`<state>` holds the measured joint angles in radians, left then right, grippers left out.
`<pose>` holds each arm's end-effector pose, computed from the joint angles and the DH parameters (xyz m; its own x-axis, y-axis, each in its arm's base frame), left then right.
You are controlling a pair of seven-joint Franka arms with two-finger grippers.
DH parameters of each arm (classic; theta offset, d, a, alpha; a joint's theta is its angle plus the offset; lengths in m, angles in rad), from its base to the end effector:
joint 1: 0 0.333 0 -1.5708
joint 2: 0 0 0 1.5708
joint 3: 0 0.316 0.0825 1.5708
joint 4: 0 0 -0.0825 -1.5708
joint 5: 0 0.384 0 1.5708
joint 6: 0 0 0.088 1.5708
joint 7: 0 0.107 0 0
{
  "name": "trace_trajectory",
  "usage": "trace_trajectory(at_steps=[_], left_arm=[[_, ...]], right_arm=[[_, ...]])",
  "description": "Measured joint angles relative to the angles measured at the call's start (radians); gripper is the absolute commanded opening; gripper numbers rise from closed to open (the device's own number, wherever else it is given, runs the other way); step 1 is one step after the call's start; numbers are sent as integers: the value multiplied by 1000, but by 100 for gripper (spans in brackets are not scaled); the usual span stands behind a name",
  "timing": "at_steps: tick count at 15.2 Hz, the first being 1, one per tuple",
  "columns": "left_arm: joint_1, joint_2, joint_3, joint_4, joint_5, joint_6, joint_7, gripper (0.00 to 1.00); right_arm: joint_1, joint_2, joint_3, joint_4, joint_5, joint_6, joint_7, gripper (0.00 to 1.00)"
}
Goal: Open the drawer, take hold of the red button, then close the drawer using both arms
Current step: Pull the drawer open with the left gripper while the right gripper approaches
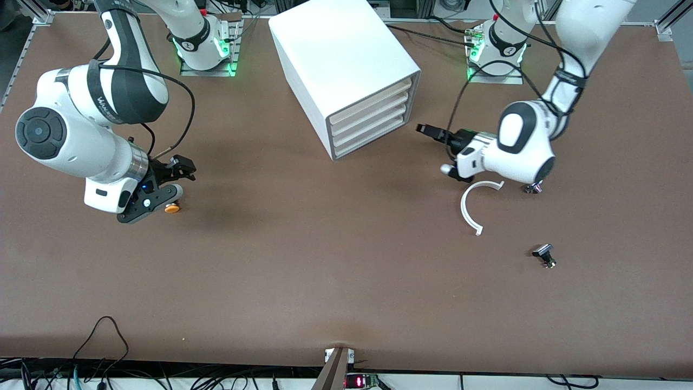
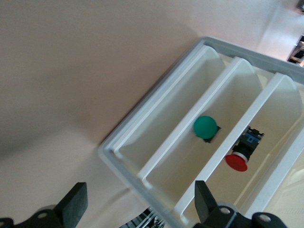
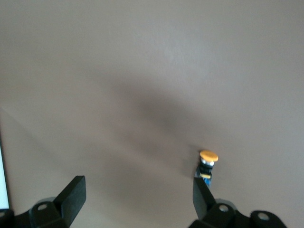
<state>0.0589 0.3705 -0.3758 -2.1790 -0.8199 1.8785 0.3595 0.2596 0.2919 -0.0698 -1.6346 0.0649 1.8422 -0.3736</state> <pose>0.4575 -0.2121 0.2202 0.8180 -0.3461 -0.4594 0.1111 -0.6885 0.7167 0.6241 0.1293 0.4419 0.8520 0.5197 -0.0630 0.5158 -0.8540 -0.0685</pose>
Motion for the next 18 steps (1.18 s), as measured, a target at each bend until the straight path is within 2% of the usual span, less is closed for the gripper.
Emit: trace_trajectory(at_steps=[4,7,10,11,12,13,14,15,16,18], left_arm=[[-53,-3,-49,-7,-102,8,12,95],[-56,-6,-85,-17,-151,8,14,80],[-57,-6,-105,-39,-161,10,22,56],[-57,-6,-110,-46,-161,16,23,50],[-57,-6,-117,-53,-161,28,24,49],[-57,-6,-123,-58,-161,49,25,43],[-61,-6,-129,-65,-161,69,26,32],[-66,-6,-133,-71,-161,86,26,12],[-69,-7,-135,-71,-168,89,29,0],[-68,-12,-137,-71,-183,89,49,0]], right_arm=[[37,10,9,38,32,5,-97,100],[77,61,28,107,81,12,-149,100],[126,109,31,161,83,15,-151,100],[136,119,31,170,83,18,-151,100],[142,126,31,174,83,24,-152,100],[147,132,31,178,83,31,-153,100],[149,137,31,181,83,35,-154,100],[149,141,31,181,83,36,-157,100],[149,145,31,182,83,37,-164,100],[159,153,32,186,83,37,-199,100]])
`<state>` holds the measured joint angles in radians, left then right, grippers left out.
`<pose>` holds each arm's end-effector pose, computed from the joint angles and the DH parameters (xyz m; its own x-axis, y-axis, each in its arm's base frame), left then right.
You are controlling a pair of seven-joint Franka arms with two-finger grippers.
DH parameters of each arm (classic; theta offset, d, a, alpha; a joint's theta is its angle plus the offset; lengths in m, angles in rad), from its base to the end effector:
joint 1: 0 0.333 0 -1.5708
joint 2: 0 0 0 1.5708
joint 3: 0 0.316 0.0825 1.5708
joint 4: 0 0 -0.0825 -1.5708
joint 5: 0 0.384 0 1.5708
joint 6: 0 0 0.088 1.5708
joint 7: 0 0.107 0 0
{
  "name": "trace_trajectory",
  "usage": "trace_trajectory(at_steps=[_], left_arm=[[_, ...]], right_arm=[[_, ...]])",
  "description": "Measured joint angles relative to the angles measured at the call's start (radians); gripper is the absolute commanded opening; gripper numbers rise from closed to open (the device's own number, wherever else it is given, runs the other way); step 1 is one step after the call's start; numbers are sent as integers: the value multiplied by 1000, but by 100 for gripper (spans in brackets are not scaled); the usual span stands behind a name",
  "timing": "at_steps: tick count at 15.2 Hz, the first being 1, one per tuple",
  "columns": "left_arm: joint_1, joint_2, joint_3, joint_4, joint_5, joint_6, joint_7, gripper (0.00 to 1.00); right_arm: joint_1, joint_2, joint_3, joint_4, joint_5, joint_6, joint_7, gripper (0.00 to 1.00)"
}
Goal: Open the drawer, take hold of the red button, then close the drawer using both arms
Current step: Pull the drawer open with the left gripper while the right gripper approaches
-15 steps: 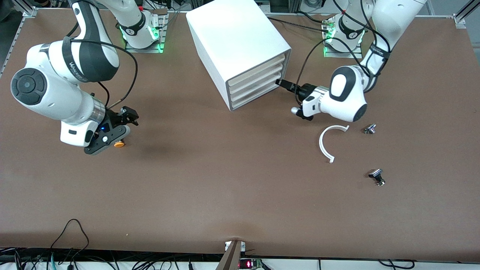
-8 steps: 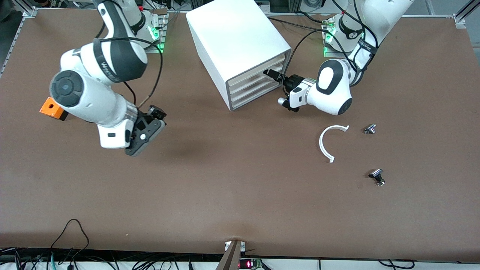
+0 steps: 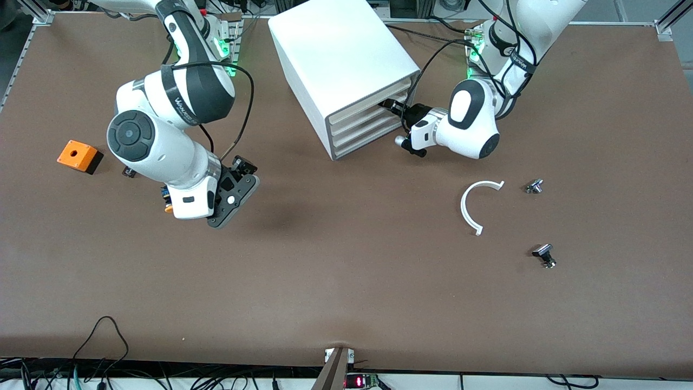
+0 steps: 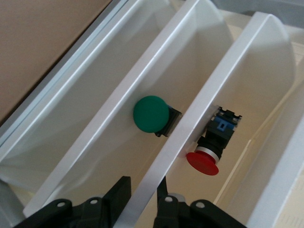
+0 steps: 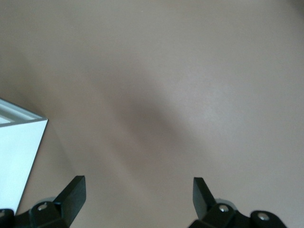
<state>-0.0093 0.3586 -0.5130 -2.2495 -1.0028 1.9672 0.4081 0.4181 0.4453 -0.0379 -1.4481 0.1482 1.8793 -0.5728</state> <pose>0.3979 -0.2999 0.2204 0.7989 -0.4184 -0.4320 0.0991 -0.6169 0.7808 0.6328 0.2693 0.4317 0.6148 0.7868 0.0535 0.7866 -0.6070 -0.1129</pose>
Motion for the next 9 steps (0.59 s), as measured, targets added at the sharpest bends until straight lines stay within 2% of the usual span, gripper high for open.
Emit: trace_trajectory(at_steps=[3,7,9], left_arm=[[4,-1,26,1,-4,6,3,0],[37,-24,212,51,-1,24,46,0],[46,-23,268,83,8,38,66,0]], right_arm=[[37,15,1,12,0,2,-14,100],[66,24,2,13,1,36,-19,100],[77,35,3,33,5,47,-21,100]])
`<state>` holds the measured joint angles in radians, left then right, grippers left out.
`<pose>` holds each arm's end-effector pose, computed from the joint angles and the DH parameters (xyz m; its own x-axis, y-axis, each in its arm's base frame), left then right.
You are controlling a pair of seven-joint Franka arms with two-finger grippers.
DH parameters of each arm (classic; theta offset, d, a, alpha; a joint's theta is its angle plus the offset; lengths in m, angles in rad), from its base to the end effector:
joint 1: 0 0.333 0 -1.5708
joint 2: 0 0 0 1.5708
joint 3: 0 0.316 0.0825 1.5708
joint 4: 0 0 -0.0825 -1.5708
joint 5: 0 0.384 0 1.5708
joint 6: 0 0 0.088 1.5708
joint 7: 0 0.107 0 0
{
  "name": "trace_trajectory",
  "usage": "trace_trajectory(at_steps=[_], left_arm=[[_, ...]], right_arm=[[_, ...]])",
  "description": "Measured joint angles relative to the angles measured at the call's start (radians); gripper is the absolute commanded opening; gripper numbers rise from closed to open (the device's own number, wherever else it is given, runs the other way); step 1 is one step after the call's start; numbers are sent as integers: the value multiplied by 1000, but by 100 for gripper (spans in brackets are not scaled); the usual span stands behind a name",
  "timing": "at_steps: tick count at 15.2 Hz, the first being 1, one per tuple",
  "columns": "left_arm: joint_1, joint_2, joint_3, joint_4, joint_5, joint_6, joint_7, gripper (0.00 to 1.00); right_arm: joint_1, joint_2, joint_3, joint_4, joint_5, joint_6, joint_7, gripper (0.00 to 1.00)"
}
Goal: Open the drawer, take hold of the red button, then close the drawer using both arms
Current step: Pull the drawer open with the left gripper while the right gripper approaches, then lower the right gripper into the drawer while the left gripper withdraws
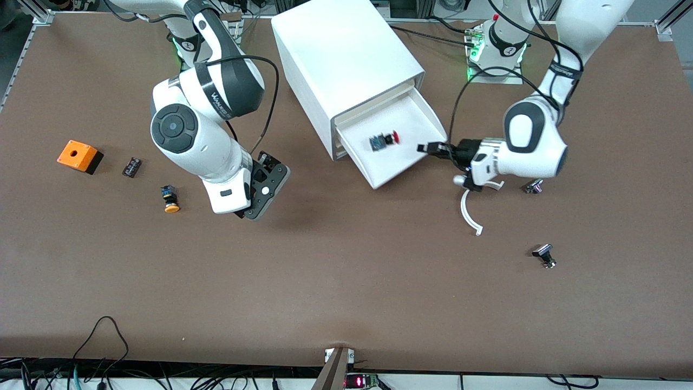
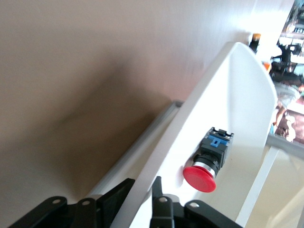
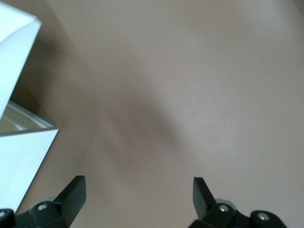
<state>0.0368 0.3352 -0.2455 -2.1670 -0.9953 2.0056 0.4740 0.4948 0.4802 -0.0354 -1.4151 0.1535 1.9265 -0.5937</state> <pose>0.5051 -0.1595 0.2349 0.9453 -0.1437 -0.2928 0.1424 -0.6257 0.7669 0.6216 0.3242 0.4275 0.5364 0.8385 0.0956 0.8436 -0.5293 -0.0908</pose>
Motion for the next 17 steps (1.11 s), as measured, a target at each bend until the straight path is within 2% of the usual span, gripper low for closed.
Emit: trace_trajectory(at_steps=[1,2,3,7,12,14,17], left_arm=[[0,0,8,11,9,3,3,0],[0,0,9,18,15,7,3,21],[-1,0,9,20,17,9,3,99],[-2,0,10,20,25,63,-8,100],[2,-1,34,74,92,134,-38,100],[40,-8,52,127,175,144,-44,100],[138,-39,74,190,210,146,-44,100]], right_arm=[[7,8,0,15,1,0,0,100],[15,15,2,28,1,0,-1,100],[22,20,8,40,2,0,-2,100],[41,26,54,69,2,6,-1,100],[41,31,54,70,2,7,-1,100],[41,32,54,70,2,7,-2,100],[43,33,65,71,2,7,-15,100]])
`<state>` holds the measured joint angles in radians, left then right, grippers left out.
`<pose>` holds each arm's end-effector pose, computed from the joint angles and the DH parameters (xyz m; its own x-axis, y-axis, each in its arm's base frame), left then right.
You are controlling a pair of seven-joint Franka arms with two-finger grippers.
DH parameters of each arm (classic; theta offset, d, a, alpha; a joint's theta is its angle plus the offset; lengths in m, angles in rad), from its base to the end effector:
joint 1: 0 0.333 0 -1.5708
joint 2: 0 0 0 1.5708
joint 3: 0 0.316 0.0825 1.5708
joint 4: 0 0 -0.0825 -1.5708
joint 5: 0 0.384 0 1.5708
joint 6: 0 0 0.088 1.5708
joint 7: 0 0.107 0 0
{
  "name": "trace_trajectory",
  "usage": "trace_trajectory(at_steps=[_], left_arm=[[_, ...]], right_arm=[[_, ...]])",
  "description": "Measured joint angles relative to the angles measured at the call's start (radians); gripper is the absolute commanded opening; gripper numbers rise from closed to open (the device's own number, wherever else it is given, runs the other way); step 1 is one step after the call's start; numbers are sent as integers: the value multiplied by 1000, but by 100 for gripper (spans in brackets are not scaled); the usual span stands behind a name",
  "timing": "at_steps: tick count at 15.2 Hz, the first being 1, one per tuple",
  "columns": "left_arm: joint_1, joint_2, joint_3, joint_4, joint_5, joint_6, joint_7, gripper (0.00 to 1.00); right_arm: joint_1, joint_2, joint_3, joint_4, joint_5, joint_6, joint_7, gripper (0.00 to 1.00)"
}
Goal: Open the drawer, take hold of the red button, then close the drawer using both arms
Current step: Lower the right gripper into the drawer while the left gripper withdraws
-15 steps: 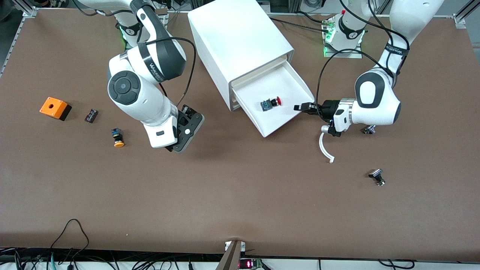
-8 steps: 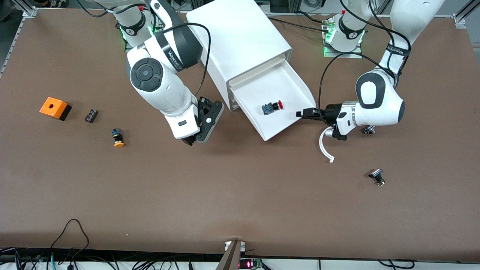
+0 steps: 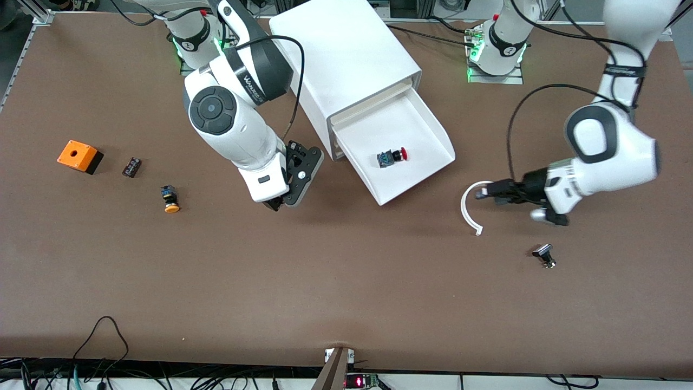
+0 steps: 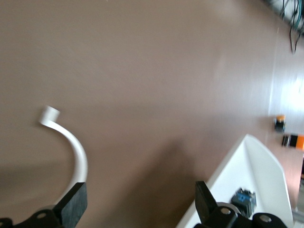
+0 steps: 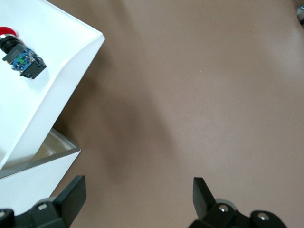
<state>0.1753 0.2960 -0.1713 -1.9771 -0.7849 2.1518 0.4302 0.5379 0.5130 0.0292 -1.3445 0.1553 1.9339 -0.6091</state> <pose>0.6000 -0.0229 0.3224 0.9976 0.0691 0.0048 0.0506 -0.7738 0.6314 0.5994 0.3894 0.4395 0.4351 0.8875 0.1517 0.9002 -0.4255 -0.0923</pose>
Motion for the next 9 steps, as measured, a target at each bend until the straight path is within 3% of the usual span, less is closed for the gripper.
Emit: trace_trajectory(at_steps=[2,5,9], left_arm=[[20,-31,9,13,71,2,0,100],[19,-110,12,26,292,-1,-7,100],[18,-218,15,129,563,-145,-15,100]], right_arm=[[8,3,38,5,0,11,-17,100],[62,28,59,54,0,27,-44,100],[141,84,61,135,0,50,-56,100]])
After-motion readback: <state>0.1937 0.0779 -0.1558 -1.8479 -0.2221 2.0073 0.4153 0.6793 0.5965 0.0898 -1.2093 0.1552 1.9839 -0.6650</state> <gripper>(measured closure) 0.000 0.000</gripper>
